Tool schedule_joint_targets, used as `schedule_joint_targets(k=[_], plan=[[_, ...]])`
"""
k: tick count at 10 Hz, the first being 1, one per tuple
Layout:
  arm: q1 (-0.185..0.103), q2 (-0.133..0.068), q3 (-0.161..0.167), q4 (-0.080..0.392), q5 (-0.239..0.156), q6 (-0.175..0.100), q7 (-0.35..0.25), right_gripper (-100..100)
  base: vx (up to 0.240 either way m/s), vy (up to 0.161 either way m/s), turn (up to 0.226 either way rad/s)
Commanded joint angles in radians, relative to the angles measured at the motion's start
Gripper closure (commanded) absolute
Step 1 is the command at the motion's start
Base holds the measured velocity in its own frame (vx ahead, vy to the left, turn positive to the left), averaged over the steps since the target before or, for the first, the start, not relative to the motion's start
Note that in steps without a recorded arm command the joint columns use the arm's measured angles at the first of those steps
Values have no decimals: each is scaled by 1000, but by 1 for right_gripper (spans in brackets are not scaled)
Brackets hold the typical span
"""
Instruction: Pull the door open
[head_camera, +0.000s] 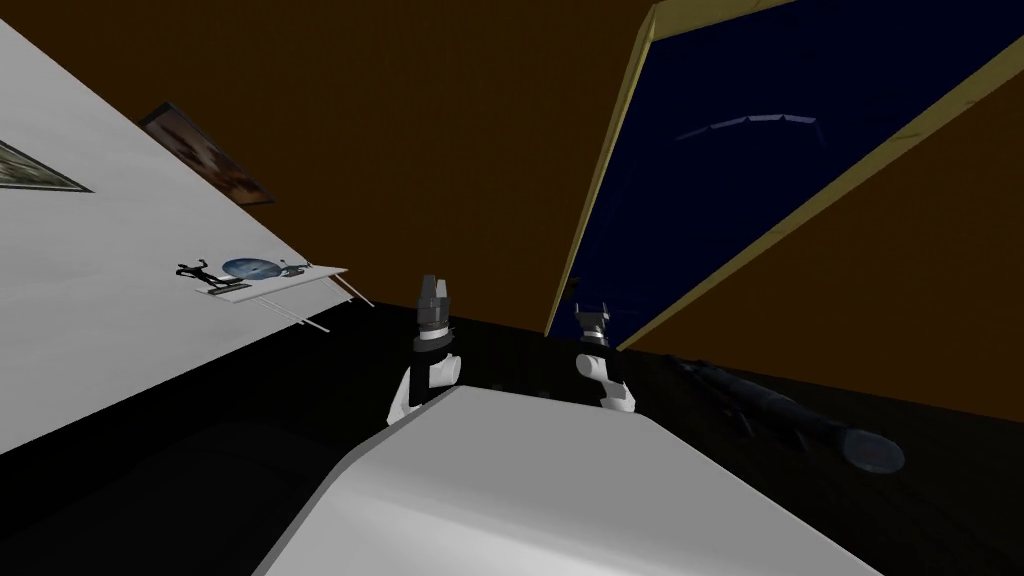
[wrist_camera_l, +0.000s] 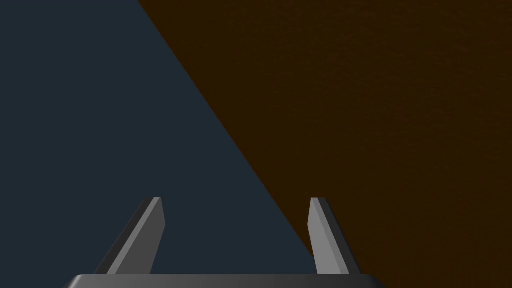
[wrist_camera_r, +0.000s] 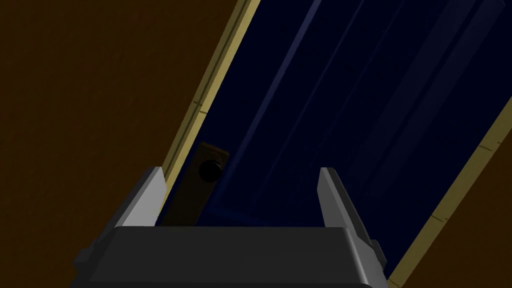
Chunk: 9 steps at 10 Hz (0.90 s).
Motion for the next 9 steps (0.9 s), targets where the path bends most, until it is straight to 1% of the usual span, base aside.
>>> schedule_joint_targets(k=[1, 5, 9], plan=[[-17, -2, -1, 37, -32, 9, -25, -100, 74, -95, 86], [-53, -8, -3, 121, -106, 26, -81, -100, 67, -102, 93], [-86, -13, -5, 197, -173, 42, -132, -100, 68, -86, 92]])
